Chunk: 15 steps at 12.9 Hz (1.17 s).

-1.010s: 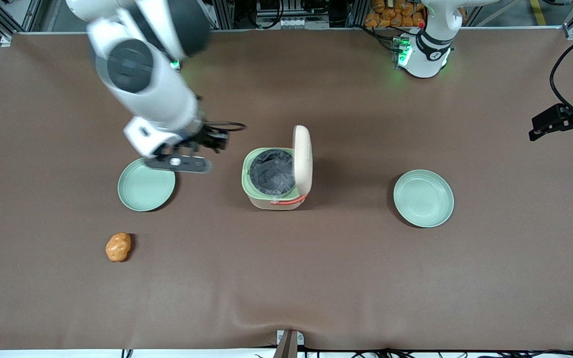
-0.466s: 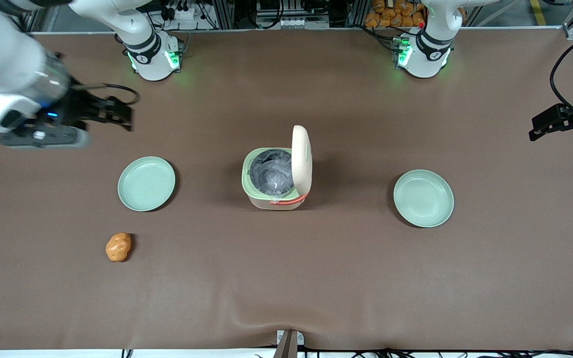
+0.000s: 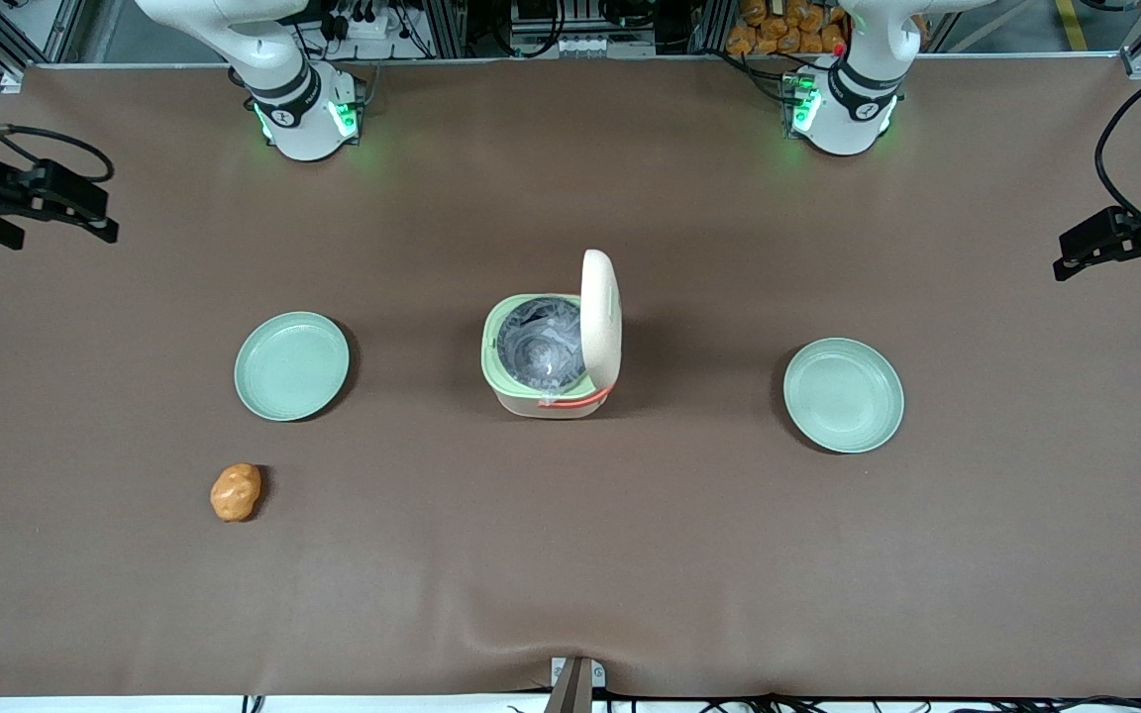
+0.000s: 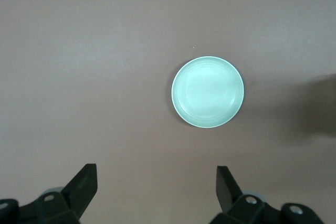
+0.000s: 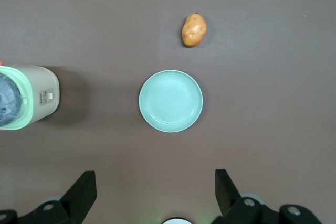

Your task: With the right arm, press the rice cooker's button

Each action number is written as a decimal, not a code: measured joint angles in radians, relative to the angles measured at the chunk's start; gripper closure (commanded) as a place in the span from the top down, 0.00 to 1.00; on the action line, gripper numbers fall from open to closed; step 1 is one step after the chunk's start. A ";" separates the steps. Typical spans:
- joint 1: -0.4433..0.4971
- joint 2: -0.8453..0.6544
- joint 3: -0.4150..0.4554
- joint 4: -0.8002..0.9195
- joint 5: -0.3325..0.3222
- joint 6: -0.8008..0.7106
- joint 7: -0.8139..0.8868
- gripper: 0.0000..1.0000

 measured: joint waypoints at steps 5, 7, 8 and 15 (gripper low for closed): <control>-0.017 -0.128 0.001 -0.240 0.000 0.125 -0.009 1.00; -0.018 -0.157 0.000 -0.254 0.000 0.125 -0.009 1.00; -0.022 -0.164 -0.002 -0.254 0.000 0.125 -0.009 1.00; -0.033 -0.168 -0.013 -0.254 -0.001 0.118 -0.015 1.00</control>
